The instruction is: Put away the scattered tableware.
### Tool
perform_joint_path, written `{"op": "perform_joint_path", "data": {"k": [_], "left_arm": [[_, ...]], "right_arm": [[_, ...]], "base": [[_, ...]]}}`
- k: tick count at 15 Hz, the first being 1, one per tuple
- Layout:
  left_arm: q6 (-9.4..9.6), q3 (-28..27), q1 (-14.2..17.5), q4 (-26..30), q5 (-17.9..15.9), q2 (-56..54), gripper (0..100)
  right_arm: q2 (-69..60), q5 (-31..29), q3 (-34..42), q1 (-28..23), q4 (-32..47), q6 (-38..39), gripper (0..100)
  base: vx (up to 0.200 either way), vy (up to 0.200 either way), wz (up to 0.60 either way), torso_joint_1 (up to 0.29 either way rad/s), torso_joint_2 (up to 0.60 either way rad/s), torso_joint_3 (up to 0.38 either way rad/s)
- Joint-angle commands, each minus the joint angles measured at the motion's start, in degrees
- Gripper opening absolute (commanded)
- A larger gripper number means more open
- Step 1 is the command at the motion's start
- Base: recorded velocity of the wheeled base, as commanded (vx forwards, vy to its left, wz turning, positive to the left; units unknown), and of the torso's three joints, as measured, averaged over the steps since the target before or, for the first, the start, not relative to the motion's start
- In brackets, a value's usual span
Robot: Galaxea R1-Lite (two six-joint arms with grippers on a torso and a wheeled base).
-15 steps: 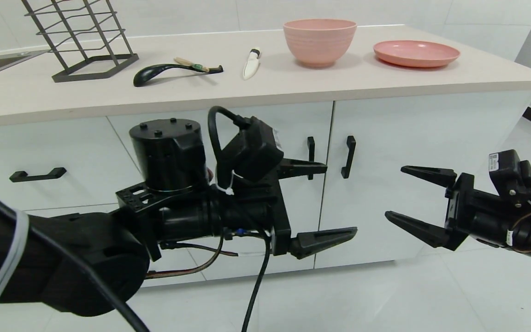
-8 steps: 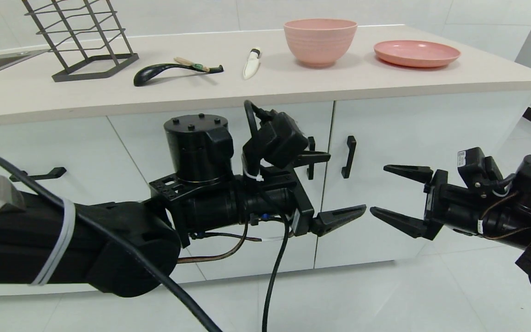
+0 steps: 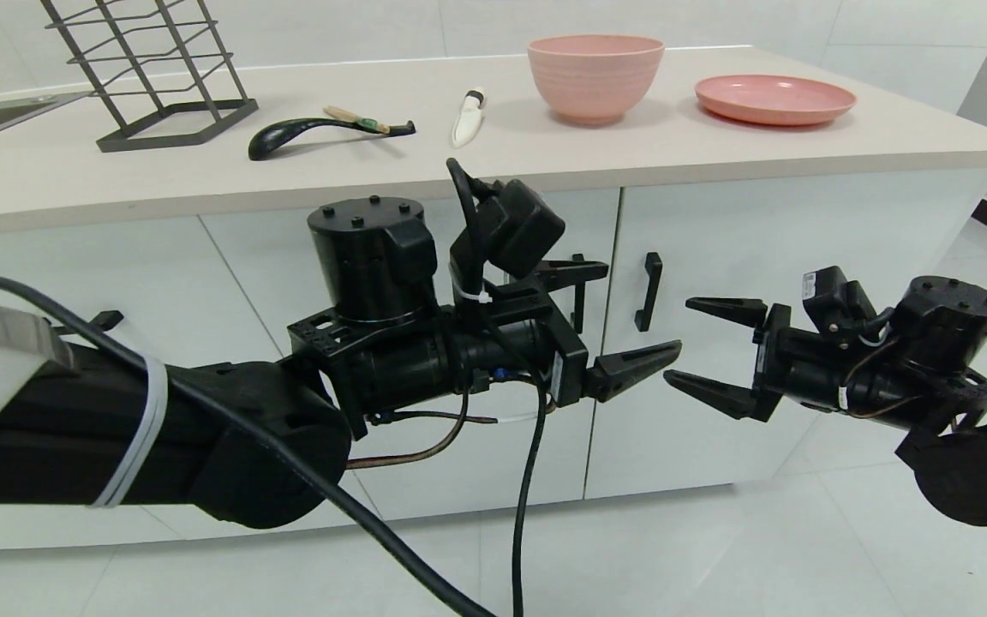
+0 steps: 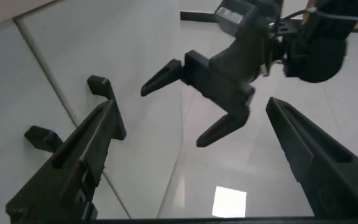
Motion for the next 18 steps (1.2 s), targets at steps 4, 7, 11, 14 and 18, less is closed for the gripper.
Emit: {"op": "perform_joint_path", "data": {"k": [4, 7, 11, 14, 18], "left_arm": [[1.95, 0.25, 2.89, -1.12, -10.42, 0.20, 100], [4.67, 0.42, 3.51, -1.21, -8.31, 1.87, 100], [4.58, 0.07, 3.33, -1.21, -3.48, 2.92, 100], [4.14, -0.63, 3.42, -1.30, -2.16, 3.89, 100], [4.14, -0.63, 3.86, -2.00, -2.07, 4.07, 100]], "right_arm": [[5.69, 1.21, -7.76, 0.02, -0.19, -0.05, 100], [7.18, 1.21, -11.46, 0.19, -0.37, -0.05, 100], [8.24, 2.09, -12.25, 0.63, -0.37, -0.14, 100], [10.00, 2.09, -13.65, 1.42, -0.46, -0.14, 100], [10.52, 2.18, -14.71, 4.15, -0.46, -0.05, 100]], "base": [[0.000, 0.000, 0.00, 0.000, 0.00, 0.000], [0.000, 0.000, 0.00, 0.000, 0.00, 0.000], [0.000, 0.000, 0.00, 0.000, 0.00, 0.000], [0.000, 0.000, 0.00, 0.000, 0.00, 0.000], [0.000, 0.000, 0.00, 0.000, 0.00, 0.000]]}}
